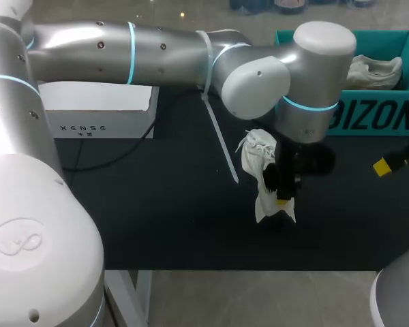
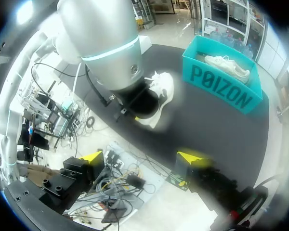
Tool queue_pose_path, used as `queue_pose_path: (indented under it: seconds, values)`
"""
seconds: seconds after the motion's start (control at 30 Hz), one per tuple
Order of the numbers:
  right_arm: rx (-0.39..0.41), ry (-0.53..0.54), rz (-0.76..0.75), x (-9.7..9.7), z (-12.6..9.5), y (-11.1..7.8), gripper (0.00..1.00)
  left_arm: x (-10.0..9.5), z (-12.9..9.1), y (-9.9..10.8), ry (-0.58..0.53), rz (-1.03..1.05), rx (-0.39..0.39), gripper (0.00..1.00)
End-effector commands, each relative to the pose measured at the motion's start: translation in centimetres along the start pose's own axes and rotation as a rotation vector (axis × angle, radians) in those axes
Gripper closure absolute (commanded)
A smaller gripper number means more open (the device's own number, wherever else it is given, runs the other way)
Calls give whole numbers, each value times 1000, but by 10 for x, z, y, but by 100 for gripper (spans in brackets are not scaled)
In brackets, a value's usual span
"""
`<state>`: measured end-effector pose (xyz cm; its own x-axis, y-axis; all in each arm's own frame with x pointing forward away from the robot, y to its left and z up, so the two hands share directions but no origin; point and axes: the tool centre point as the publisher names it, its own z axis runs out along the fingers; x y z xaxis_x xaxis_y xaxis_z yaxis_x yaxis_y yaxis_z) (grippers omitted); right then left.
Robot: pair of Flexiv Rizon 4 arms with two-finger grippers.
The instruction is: Take the shoe out of the shoebox, open the shoe tongue, remove and reinsert the insole, then place the shoe into the shoebox
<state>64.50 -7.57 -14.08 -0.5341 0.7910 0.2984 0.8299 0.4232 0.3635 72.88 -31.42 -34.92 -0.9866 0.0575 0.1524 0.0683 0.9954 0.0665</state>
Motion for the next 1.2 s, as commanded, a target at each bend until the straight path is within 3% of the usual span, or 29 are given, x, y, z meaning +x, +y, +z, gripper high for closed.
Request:
queue_pose_path:
  seconds: [0.03, 0.23, 0.57, 0.63, 0.67, 0.97, 1.07, 1.2]
  values:
    - [5, 1, 2, -1, 1, 2, 0, 6, -10, 8, -16, 14, -7, 100]
    - [5, 1, 2, -1, 1, 2, 0, 10, -26, 31, -55, 88, -73, 100]
    - [5, 1, 2, -1, 1, 2, 0, 9, -61, 82, -147, 242, -20, 100]
    - [5, 1, 2, -1, 1, 2, 0, 7, -65, 94, -161, 257, -33, 100]
    - [5, 1, 2, -1, 1, 2, 0, 7, -67, 100, -162, 290, 5, 100]
    - [5, 1, 2, -1, 1, 2, 0, 1, -77, 165, -174, 364, -52, 100]
    - [5, 1, 2, -1, 1, 2, 0, 0, -79, 187, -145, 444, 0, 100]
    - [5, 1, 2, -1, 1, 2, 0, 0, -79, 187, -145, 444, 0, 100]
